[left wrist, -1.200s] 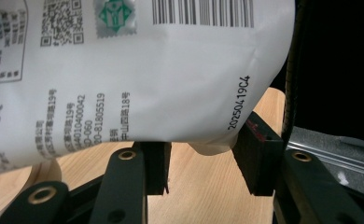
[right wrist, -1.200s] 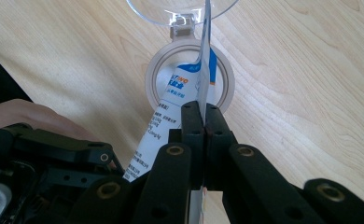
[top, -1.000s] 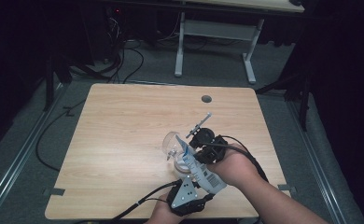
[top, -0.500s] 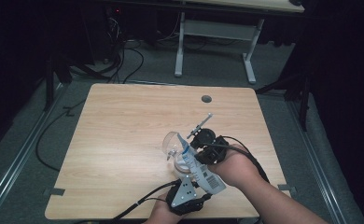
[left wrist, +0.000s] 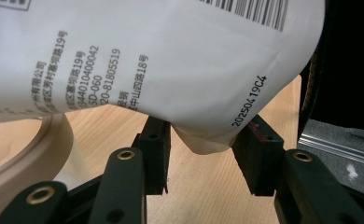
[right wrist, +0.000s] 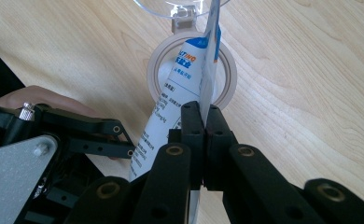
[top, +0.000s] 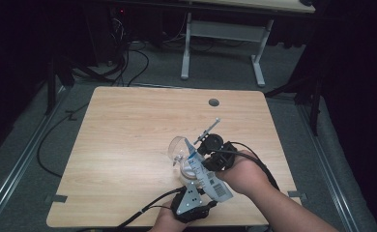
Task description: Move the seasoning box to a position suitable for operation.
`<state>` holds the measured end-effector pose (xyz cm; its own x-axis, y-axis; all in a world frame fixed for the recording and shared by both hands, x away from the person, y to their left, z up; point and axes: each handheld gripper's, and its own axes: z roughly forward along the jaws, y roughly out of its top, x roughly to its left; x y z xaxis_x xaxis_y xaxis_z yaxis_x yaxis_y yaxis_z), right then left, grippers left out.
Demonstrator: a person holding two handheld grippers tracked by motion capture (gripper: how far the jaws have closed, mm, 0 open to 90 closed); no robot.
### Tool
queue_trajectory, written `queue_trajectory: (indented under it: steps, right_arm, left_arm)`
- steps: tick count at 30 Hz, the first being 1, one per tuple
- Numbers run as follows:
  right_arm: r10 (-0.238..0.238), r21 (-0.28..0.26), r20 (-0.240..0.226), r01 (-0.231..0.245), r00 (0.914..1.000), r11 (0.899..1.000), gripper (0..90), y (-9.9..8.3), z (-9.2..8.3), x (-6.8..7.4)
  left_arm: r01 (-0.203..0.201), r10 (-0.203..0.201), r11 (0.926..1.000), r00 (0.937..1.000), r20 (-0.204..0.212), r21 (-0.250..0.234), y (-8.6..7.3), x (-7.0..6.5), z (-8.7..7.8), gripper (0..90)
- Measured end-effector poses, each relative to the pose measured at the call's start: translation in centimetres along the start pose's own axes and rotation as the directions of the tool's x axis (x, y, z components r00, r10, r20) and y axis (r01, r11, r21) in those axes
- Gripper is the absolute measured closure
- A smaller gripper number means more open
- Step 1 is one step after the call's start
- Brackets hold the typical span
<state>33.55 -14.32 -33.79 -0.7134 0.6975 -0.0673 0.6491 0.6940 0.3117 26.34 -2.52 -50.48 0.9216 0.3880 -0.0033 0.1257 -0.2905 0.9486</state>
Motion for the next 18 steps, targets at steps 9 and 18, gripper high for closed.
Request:
queue_trajectory:
  steps: [9, 18]
  right_arm:
    - [0.007, 0.002, 0.001, -0.007, 1.0000, 1.000, 89.5, -0.21, 0.03, 0.00]
    - [0.015, 0.002, 0.002, -0.015, 0.9999, 1.000, 89.6, -0.19, 0.02, 0.06]
  left_arm:
    - [0.002, -0.001, 1.0000, 1.0000, -0.009, 0.008, -0.52, 0.24, 0.09, 58.1]
    - [0.003, -0.003, 1.0000, 1.0000, -0.007, 0.004, -0.57, 0.21, 0.16, 57.1]
